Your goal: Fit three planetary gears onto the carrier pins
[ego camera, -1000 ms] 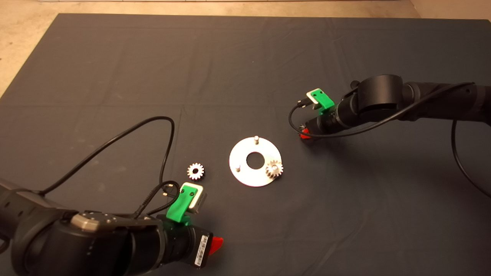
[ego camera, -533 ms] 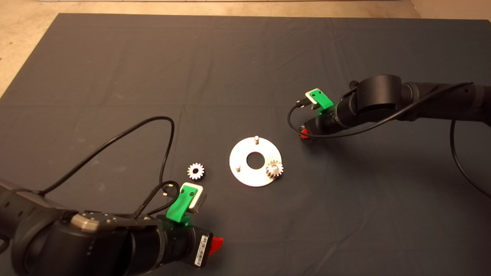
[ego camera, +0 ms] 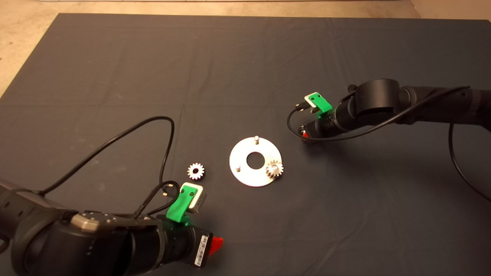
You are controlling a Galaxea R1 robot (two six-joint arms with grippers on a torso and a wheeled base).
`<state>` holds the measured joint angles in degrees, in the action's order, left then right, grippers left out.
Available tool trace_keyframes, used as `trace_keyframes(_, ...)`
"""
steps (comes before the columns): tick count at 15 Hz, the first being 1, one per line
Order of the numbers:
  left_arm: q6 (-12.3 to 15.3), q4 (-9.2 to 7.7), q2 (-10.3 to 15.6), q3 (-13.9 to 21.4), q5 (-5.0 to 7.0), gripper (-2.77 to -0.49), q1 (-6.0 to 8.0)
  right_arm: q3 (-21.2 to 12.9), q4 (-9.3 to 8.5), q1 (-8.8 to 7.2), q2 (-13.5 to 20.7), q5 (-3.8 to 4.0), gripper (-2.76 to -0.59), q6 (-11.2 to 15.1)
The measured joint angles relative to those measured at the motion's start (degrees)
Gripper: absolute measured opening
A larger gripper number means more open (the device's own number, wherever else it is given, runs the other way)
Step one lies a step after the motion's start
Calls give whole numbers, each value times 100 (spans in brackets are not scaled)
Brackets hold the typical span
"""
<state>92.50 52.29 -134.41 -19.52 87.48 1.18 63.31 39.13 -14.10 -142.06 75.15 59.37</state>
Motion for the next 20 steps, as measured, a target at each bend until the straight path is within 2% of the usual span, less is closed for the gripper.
trace_keyframes(2, 0, 0, 1, 0, 0, -134, 0, 15, 0, 0, 0, -24, -221, 0)
trace_keyframes(3, 0, 0, 3, 0, 0, -134, 0, 41, -2, 0, 0, -84, -221, 0)
trace_keyframes(5, 0, 0, 3, 0, 0, -134, -1, 96, -2, 6, 0, -257, -221, 0)
trace_keyframes(7, 0, 0, 7, 0, 0, -134, -2, 107, -2, 30, -1, -319, -221, 0)
trace_keyframes(15, 0, 0, 32, 0, 0, -134, -2, 107, 0, 28, -1, -329, -220, 0)
trace_keyframes(20, 0, 0, 32, 0, 0, -134, 0, 107, 0, 28, -1, -357, -190, 2)
